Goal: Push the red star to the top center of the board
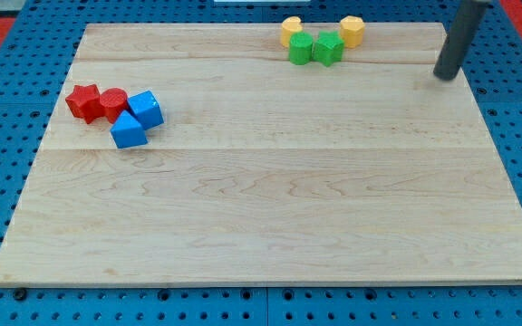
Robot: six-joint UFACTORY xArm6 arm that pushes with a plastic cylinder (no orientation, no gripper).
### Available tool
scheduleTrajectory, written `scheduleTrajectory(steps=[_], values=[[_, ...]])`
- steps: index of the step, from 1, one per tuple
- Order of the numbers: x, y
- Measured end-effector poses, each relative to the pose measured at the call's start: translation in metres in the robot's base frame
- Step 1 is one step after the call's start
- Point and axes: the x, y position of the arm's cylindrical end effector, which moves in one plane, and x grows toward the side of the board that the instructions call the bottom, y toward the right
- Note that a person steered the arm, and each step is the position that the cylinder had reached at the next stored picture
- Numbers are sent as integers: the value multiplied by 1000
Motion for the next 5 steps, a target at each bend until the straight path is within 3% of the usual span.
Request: scheduleTrajectory(steps=[1, 2, 3, 4, 5], values=[[109, -67], [186, -179], [197, -335], [177, -478], [142, -544]])
